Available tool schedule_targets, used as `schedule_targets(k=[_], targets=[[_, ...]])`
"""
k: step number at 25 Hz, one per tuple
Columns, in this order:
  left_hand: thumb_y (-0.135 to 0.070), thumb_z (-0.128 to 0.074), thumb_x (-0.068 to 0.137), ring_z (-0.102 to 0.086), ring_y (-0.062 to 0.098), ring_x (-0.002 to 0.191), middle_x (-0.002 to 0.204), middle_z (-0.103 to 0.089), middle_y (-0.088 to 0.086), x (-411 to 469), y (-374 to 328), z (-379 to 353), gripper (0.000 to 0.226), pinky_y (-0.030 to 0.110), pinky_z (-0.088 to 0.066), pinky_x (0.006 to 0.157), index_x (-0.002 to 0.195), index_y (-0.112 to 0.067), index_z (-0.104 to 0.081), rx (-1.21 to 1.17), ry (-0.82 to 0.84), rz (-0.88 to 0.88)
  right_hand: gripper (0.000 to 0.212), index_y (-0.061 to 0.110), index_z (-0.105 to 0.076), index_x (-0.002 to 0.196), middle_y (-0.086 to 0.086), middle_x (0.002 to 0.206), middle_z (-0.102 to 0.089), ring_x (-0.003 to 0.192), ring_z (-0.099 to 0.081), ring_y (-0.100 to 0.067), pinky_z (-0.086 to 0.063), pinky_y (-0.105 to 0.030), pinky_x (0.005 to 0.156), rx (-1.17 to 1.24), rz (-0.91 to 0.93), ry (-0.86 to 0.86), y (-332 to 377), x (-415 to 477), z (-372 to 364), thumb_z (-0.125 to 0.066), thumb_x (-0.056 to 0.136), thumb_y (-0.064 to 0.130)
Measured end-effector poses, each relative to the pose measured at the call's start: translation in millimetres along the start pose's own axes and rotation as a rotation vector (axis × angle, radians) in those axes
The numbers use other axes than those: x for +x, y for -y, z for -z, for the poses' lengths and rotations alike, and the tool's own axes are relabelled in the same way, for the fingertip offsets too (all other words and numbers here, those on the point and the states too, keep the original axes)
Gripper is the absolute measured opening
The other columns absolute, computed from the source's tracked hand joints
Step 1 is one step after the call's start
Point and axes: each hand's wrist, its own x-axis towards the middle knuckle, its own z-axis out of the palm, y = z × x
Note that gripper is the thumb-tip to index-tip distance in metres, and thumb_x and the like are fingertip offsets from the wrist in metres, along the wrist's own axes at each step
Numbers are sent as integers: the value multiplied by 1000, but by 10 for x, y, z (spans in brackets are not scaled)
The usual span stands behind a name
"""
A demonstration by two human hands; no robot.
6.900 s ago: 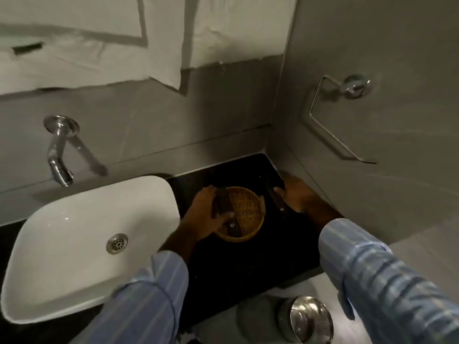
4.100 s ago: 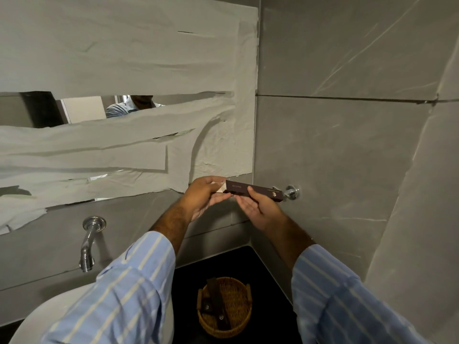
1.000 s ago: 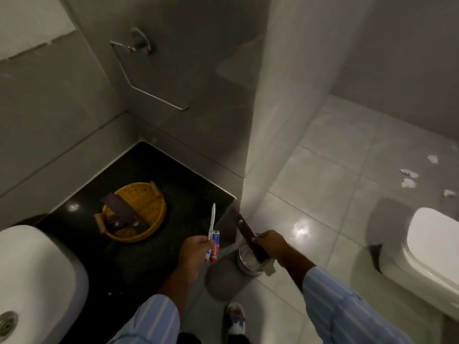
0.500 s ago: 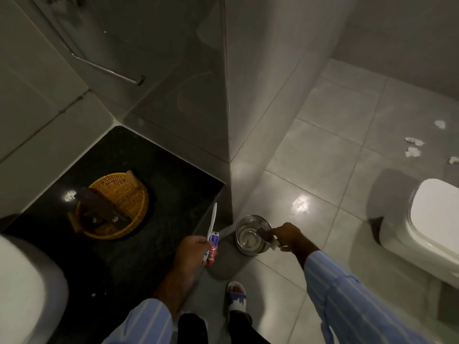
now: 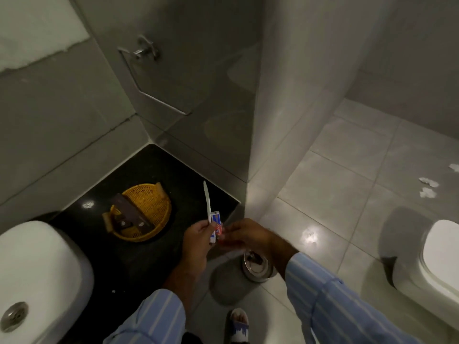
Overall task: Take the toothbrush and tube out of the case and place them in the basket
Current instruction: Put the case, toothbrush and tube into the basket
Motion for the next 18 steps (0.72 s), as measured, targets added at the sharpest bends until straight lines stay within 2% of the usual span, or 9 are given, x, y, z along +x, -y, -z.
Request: schedule_targets(k=[3,6,8,10,12,14,16,18], targets=[[-19,-61,94,-69,23,103,114,-69,9,7,-240,256,27,45,-58,90,121,-12,-64,-28,-78,-106,28,6,-72,112,-12,111,-75,104,-74,-25,-61,-32,88,82,119,9,309,33,-186,-72,87,19],[-24,-64,93,-70,16,97,109,-71,4,71,-405,497,23,35,-59,82,115,-18,-67,-51,-135,-161,33,5,-70,114,-13,113,-74,105,-73,-26,-60,-31,85,98,144,47,570,172,-361,-76,83,13],[-27,-65,91,-70,8,91,100,-72,-5,96,-505,646,8,27,-57,72,98,-30,-70,-87,-153,-184,33,7,-71,111,-12,110,-75,100,-75,-23,-60,-29,81,46,140,37,730,285,-520,-78,80,15],[-29,-67,90,-70,3,79,90,-71,-10,143,-618,835,9,20,-54,61,83,-35,-68,-72,-211,-227,31,9,-73,107,-8,104,-77,96,-76,-20,-60,-27,77,-1,145,9,873,383,-637,-80,78,18],[-28,-67,91,-71,6,77,89,-71,-7,228,-740,1131,11,28,-61,63,81,-34,-69,-42,-265,-231,33,2,-72,108,-11,99,-78,93,-77,-25,-62,-28,75,51,140,-24,1032,488,-684,-81,77,9],[-24,-68,90,-73,17,83,93,-74,1,350,-857,1480,10,40,-62,78,84,-32,-68,39,-292,-250,31,-3,-71,105,-16,96,-77,83,-78,-26,-63,-26,69,73,145,-84,1213,611,-650,-81,75,-1],[-22,-72,87,-73,18,76,90,-76,6,484,-986,1833,8,29,-58,68,84,-29,-68,175,-332,-281,26,-6,-72,98,-25,98,-75,74,-78,-24,-63,-26,65,14,173,-138,1408,759,-600,-79,74,-7],[-21,-77,83,-73,17,71,84,-76,5,653,-1138,2150,6,27,-58,62,85,-21,-72,270,-328,-302,23,-8,-72,95,-33,104,-71,71,-75,-24,-64,-29,70,-69,198,-189,1608,959,-561,-78,73,-11]])
